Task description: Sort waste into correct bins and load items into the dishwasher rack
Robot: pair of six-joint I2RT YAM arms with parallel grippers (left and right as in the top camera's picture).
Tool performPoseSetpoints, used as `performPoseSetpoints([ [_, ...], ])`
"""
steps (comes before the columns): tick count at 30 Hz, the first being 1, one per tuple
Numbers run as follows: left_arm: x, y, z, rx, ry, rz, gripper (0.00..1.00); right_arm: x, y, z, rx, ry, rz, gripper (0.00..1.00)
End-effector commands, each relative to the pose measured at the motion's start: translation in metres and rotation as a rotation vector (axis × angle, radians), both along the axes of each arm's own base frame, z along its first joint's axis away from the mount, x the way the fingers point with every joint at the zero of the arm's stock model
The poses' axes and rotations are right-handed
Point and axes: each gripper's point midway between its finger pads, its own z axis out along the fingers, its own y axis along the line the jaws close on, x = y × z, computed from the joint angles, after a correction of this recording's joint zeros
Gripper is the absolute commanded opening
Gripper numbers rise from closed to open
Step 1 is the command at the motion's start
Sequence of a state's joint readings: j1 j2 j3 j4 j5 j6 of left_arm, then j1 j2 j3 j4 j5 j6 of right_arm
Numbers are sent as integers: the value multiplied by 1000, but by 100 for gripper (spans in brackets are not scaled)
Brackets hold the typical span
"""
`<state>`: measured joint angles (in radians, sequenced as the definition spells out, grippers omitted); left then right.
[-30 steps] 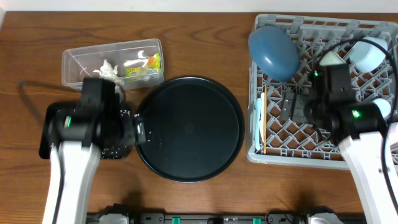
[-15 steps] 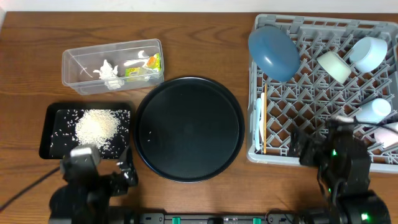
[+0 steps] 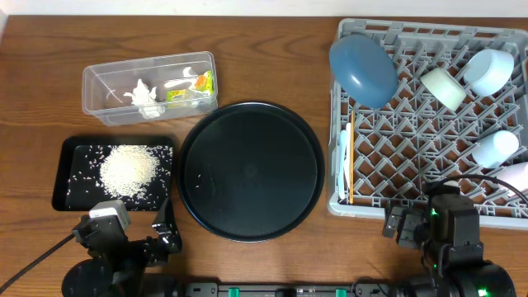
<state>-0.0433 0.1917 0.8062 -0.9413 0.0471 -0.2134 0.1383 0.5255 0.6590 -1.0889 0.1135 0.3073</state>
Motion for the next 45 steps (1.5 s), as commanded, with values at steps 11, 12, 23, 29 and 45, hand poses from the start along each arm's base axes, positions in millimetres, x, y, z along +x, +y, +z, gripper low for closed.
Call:
performPoseSetpoints([
  [11,0,1,-3,-6,4,9,98,-3,-4,0,-4,-12,-27,99],
  [12,0,1,-3,-6,5,9,98,-3,-5,2,-2,-27,-28,99],
  [23,0,1,-3,-6,5,9,98,11,-8,41,-28,-398,9,99],
  [29,0,1,-3,-6,5,9,98,42,-6,48,-40,-688,33,99],
  [45,0,1,-2,-6,4,9,98,77,-2,18,-236,-861,160,99],
])
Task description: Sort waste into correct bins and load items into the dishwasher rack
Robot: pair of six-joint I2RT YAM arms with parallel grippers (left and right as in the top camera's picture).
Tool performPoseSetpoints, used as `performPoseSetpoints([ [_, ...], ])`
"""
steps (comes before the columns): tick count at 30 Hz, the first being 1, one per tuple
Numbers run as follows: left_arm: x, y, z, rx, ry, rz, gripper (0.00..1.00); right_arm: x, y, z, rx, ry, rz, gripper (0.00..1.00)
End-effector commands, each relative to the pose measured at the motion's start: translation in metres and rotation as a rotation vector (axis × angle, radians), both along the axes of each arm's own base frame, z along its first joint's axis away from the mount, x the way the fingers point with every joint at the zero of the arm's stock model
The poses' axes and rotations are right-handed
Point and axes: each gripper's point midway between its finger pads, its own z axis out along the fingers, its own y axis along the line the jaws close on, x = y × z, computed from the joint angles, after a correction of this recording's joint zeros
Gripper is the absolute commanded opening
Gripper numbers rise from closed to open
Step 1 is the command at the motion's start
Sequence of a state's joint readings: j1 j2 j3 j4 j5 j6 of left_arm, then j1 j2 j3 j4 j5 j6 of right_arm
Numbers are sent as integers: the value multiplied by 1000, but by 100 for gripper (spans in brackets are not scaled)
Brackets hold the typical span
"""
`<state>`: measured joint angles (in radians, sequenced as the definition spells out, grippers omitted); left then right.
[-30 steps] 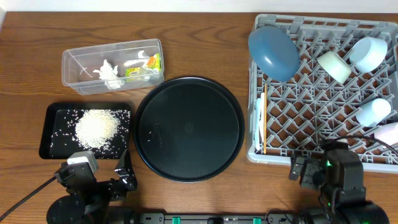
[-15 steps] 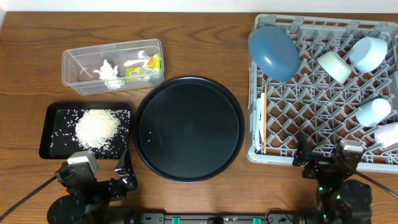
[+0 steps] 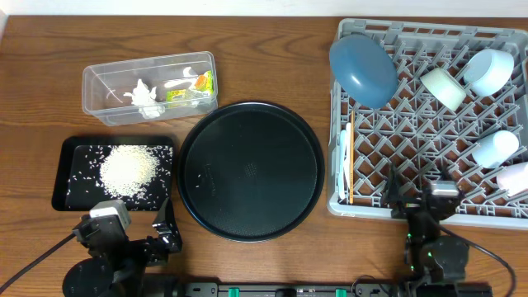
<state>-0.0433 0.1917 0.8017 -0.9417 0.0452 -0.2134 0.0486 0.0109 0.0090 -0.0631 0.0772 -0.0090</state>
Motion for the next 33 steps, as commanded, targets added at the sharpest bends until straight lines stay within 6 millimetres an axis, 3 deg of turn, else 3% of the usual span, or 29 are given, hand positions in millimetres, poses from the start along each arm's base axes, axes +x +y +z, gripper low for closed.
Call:
performPoseSetpoints([
  [1,0,1,-1,-7,0,7,98,0,4,-3,-68,10,30,99],
  [33,0,1,-1,-7,0,7,98,0,8,-3,-55,9,54,99],
])
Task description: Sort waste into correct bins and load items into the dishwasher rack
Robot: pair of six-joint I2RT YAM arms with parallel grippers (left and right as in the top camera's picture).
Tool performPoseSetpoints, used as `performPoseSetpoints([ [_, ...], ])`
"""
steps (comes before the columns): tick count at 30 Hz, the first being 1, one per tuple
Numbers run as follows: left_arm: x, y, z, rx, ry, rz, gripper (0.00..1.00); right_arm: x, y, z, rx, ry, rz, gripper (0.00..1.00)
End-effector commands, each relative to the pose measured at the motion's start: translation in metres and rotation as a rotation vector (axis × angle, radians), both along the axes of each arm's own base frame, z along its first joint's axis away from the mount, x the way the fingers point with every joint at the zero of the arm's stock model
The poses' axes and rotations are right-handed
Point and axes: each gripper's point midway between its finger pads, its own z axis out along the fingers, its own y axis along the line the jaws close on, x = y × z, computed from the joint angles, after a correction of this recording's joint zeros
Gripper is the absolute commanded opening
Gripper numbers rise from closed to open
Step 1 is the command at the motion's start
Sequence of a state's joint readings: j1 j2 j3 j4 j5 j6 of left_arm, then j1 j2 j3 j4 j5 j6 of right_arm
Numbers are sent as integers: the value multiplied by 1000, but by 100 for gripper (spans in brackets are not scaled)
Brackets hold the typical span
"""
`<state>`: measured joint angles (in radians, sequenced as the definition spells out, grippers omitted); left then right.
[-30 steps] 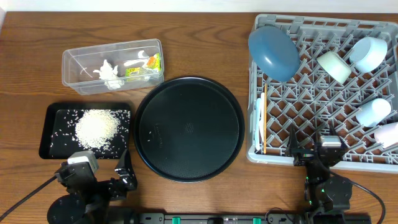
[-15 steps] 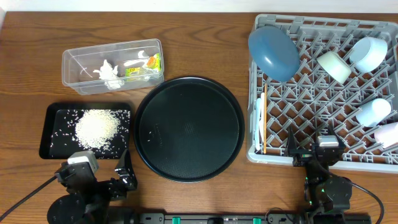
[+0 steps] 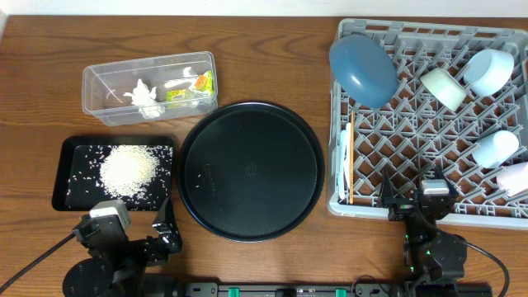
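The grey dishwasher rack (image 3: pixel 429 124) at the right holds a blue bowl (image 3: pixel 363 70), white cups (image 3: pixel 488 70) and thin utensils (image 3: pixel 350 157) along its left side. A black round plate (image 3: pixel 250 171) lies bare in the middle. A clear bin (image 3: pixel 149 87) with scraps stands at the back left. In front of it a black tray (image 3: pixel 74 177) holds rice (image 3: pixel 128 169). My right gripper (image 3: pixel 415 194) is at the rack's front edge, fingers spread and holding nothing. At the front left, beside the tray, my left gripper (image 3: pixel 167 229) rests with its fingers close together.
Brown wooden table (image 3: pixel 272 49). The rack's front wall stands right before my right gripper. The plate's rim lies close to the left gripper and to the rack's left side. Both arm bases sit at the front edge.
My right gripper has shifted slightly toward the table's front edge and stays open at the rack's front wall. The left arm and all objects are unchanged.
At first my right gripper was low at the front right, just below the rack's front left corner. By the second moment it pointed at the rack's front edge, open, further right. It is there now. The left arm stayed still throughout.
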<state>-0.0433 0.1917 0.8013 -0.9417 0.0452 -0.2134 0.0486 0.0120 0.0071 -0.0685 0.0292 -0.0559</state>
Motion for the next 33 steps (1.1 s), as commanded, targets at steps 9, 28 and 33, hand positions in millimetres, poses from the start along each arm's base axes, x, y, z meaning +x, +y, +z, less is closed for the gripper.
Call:
performPoseSetpoints([
  [9,3,11,-21,47,39,48,98,0,0,-1,-11,1,3,99],
  [28,93,14,-110,81,-293,70,98,0,0,-1,-11,0,3,99],
  [33,91,14,-117,96,-261,64,98,0,0,-1,-11,0,3,99],
])
